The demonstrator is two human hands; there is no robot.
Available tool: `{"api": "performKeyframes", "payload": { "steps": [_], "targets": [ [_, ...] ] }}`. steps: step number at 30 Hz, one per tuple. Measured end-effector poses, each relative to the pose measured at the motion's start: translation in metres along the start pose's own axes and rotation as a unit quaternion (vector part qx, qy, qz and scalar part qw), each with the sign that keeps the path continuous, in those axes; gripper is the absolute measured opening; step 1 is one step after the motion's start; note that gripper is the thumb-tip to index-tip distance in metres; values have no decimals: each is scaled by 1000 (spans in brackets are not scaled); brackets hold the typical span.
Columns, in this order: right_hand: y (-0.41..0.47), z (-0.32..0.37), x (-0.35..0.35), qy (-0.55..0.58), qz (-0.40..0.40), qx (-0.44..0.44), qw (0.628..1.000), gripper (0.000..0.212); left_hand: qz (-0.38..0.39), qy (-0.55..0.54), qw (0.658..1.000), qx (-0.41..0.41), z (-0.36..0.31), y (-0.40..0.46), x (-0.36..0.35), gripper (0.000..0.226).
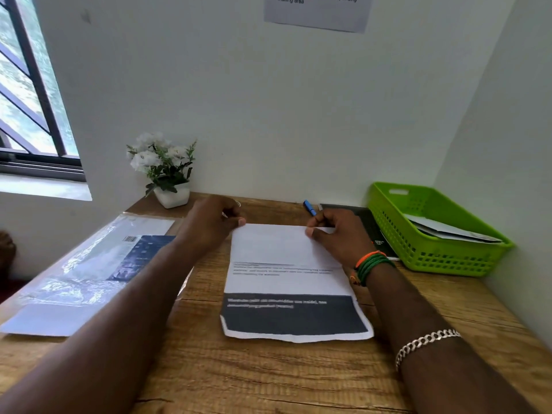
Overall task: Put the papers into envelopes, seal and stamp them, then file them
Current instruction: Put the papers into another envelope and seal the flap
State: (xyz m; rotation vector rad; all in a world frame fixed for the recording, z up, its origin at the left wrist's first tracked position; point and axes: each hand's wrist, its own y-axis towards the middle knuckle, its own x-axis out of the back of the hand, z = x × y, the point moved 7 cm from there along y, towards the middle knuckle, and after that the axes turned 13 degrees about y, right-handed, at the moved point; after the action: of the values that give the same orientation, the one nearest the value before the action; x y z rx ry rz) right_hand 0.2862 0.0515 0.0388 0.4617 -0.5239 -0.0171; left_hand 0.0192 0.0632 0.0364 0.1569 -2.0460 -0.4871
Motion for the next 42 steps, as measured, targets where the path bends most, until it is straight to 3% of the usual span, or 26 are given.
{"api": "performKeyframes", "payload": {
  "steps": [5,8,12,16,22,28,32,35,42],
  "targets": [
    [3,-20,25,24,-60,-33,997,14,-14,-2,1000,8,5,1,-2,8],
    [2,-17,15,45,-35,-31,998,15,-9,-44,999,3,-3,0,-5,8],
    [3,-7,1,69,-1,-15,998,9,6,-20,1000,-10,-8,2,-13,6],
    [2,-1,-1,89,2,-10,996,4,-2,-3,1000,-3,-5,2,-11,37],
    [2,-4,-1,83,-1,-32,996,4,-26,1,1000,-17,-4,3,-9,8],
    [0,-25,26,70,-48,-104,991,12,-23,-4,999,-24,-2,5,-10,7],
    [1,-12,34,51,-66,-49,995,17,-54,-11,998,-11,-5,3,-3,5],
    [-1,5,24,0,-16,-4,1000,21,-78,-38,996,0,-6,-1,9,6],
    [-7,29,17,-77,22,69,994,10,-24,-34,998,-40,-24,-10,15,13]
  ]
}}
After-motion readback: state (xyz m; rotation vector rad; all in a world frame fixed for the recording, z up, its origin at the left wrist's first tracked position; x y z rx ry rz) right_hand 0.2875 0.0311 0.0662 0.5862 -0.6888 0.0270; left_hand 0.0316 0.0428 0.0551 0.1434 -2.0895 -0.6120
